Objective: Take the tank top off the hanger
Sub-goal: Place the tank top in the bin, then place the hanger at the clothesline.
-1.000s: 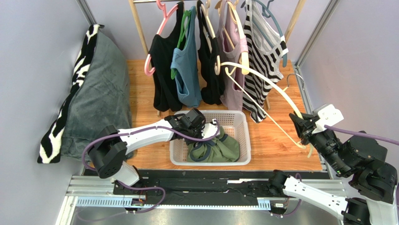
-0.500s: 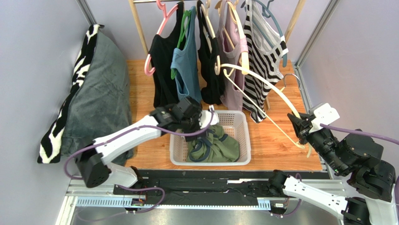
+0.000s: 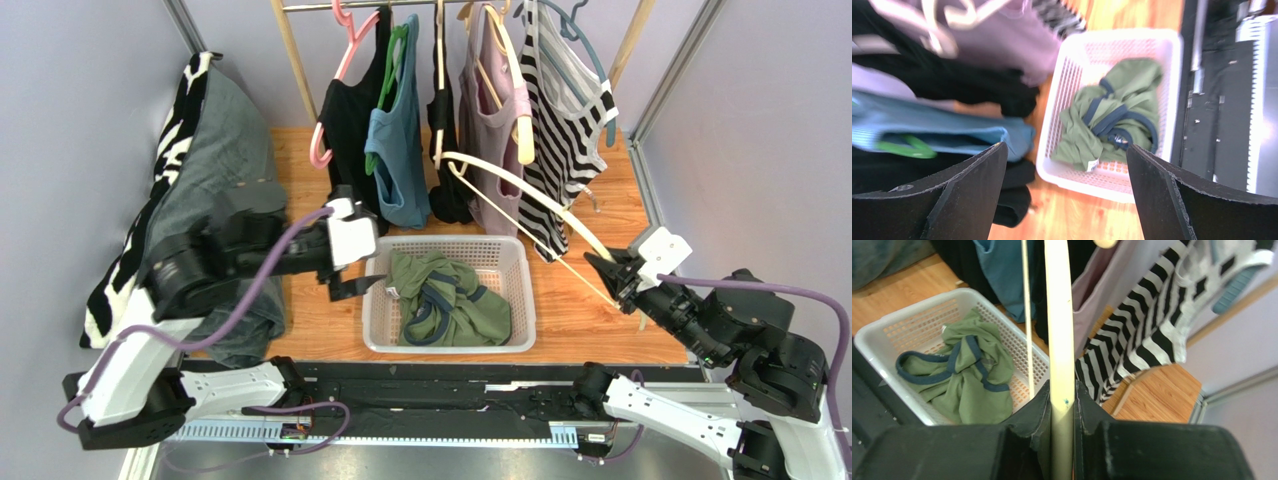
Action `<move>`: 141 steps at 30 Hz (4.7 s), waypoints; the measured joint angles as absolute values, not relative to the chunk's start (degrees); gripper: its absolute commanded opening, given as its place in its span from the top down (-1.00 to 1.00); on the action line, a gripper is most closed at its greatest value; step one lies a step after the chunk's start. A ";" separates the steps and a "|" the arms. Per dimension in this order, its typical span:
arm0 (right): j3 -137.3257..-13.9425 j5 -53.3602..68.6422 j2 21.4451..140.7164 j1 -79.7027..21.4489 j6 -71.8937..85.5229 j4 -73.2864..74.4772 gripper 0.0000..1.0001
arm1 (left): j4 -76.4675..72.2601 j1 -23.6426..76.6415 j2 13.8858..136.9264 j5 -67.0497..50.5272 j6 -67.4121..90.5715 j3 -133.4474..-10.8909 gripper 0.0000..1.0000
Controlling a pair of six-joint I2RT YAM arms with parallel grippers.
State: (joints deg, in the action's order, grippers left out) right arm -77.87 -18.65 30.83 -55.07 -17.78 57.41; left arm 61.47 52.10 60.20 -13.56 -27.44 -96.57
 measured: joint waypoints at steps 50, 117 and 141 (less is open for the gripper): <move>-76.27 18.76 29.30 -50.92 -20.58 66.67 1.00 | 69.01 48.97 62.48 -34.39 -30.92 -103.02 -0.98; -83.07 -2.59 37.08 -50.92 -12.91 50.02 -0.79 | 59.90 18.17 32.47 -7.62 -16.16 -108.22 1.00; -85.23 -7.64 37.36 -50.89 -9.85 55.92 -0.71 | 66.63 15.66 50.00 -1.50 -6.15 -100.22 1.00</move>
State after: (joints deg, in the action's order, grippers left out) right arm -85.23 -7.64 37.36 -50.89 -9.85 55.92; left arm 66.63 15.66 50.00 -1.50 -6.15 -100.22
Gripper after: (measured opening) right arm 0.861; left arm 0.191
